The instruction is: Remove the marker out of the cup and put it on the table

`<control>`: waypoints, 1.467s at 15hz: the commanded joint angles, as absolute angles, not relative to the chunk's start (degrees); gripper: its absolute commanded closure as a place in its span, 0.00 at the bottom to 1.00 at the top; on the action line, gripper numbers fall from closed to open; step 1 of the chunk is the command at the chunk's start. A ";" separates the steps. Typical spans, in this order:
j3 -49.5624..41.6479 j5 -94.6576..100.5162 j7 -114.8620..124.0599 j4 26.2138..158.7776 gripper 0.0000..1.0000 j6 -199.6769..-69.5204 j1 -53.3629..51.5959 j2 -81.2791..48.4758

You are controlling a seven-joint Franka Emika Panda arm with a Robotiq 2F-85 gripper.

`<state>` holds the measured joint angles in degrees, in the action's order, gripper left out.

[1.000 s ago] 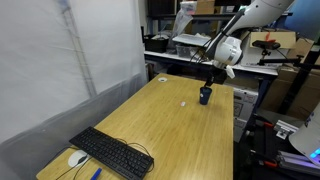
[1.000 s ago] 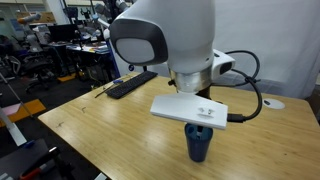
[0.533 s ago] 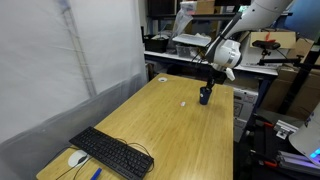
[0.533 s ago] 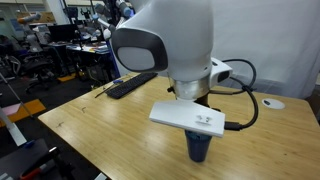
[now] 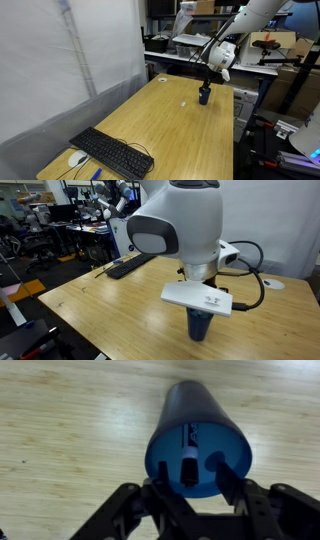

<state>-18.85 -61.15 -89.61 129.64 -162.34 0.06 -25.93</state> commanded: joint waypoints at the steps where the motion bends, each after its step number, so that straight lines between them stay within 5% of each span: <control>1: -17.03 -64.71 -92.61 127.46 0.44 -161.71 2.43 -27.54; 6: -16.32 -66.78 -92.98 126.94 0.55 -161.58 3.08 -29.39; 7: -16.27 -67.03 -92.98 126.82 0.75 -161.60 3.02 -29.57; 12: -15.82 -67.11 -93.13 126.59 0.99 -161.67 3.12 -29.90; 22: -18.58 -63.80 -89.62 130.08 0.95 -162.16 1.18 -24.92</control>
<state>-17.55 -64.75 -90.24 127.75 -162.22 1.78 -28.56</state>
